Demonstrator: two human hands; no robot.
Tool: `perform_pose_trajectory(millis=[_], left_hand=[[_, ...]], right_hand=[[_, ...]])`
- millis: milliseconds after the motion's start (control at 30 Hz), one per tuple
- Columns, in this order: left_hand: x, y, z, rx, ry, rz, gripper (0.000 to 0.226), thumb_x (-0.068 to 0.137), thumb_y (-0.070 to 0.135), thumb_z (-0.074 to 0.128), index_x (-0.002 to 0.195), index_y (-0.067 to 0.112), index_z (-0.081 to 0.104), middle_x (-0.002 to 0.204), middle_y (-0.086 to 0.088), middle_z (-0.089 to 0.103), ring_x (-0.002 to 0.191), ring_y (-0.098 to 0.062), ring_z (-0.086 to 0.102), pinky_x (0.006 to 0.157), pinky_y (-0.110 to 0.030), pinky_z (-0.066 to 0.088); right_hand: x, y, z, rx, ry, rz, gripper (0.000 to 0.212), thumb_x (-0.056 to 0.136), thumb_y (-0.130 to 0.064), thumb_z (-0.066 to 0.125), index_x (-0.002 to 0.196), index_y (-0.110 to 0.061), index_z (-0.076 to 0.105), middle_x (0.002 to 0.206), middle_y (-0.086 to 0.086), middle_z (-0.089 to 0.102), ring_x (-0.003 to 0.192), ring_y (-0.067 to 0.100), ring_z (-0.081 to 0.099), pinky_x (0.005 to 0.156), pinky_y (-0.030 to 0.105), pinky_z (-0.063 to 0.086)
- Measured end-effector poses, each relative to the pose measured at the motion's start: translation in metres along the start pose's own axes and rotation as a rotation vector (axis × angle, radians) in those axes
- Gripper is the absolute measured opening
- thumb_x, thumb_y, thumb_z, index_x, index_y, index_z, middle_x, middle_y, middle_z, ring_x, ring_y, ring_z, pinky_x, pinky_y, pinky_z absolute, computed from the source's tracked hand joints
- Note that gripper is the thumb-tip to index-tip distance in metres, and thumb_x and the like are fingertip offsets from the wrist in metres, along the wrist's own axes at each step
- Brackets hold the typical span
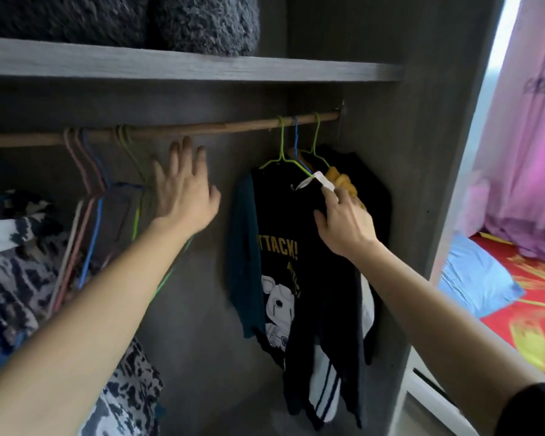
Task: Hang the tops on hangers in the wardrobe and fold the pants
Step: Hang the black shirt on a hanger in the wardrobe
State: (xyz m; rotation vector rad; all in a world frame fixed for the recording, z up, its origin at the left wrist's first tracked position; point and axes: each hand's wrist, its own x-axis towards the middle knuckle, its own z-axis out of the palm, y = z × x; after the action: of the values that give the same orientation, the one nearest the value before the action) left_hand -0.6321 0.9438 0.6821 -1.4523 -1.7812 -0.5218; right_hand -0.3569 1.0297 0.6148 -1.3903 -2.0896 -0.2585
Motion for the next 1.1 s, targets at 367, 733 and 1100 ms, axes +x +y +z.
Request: perform_pose_trajectory(millis=[367, 733, 1100], left_hand=[[-0.033, 0.189, -0.003, -0.372, -0.007, 0.178, 0.066, 0.096, 0.046, 0.039, 0.15, 0.008, 0.031, 0.158, -0.02, 0.025, 0.146, -0.035, 0.022, 0.114, -0.06, 0.019], [-0.102, 0.533, -0.084, -0.796, 0.071, 0.442, 0.065, 0.096, 0.04, 0.04, 0.151, 0.007, 0.031, 0.159, -0.021, 0.021, 0.147, -0.037, 0.02, 0.116, -0.06, 0.014], [-0.256, 0.857, -0.161, -0.923, -0.217, 0.854, 0.069, 0.095, 0.048, 0.033, 0.15, 0.006, 0.032, 0.158, -0.021, 0.021, 0.146, -0.039, 0.022, 0.113, -0.065, 0.018]], right_hand=[[-0.111, 0.127, -0.071, -0.167, 0.173, 0.074, 0.044, 0.1, -0.037, 0.047, 0.138, -0.015, 0.05, 0.138, 0.013, 0.051, 0.122, 0.036, 0.051, 0.094, 0.048, 0.046], [-0.345, 0.394, -0.2, -0.449, 0.15, 0.493, 0.052, 0.096, -0.036, 0.056, 0.142, -0.012, 0.049, 0.15, 0.017, 0.041, 0.137, 0.036, 0.041, 0.107, 0.05, 0.034], [-0.605, 0.6, -0.318, -0.546, 0.035, 1.056, 0.065, 0.093, -0.038, 0.058, 0.149, -0.011, 0.037, 0.157, 0.02, 0.028, 0.142, 0.038, 0.032, 0.111, 0.052, 0.033]])
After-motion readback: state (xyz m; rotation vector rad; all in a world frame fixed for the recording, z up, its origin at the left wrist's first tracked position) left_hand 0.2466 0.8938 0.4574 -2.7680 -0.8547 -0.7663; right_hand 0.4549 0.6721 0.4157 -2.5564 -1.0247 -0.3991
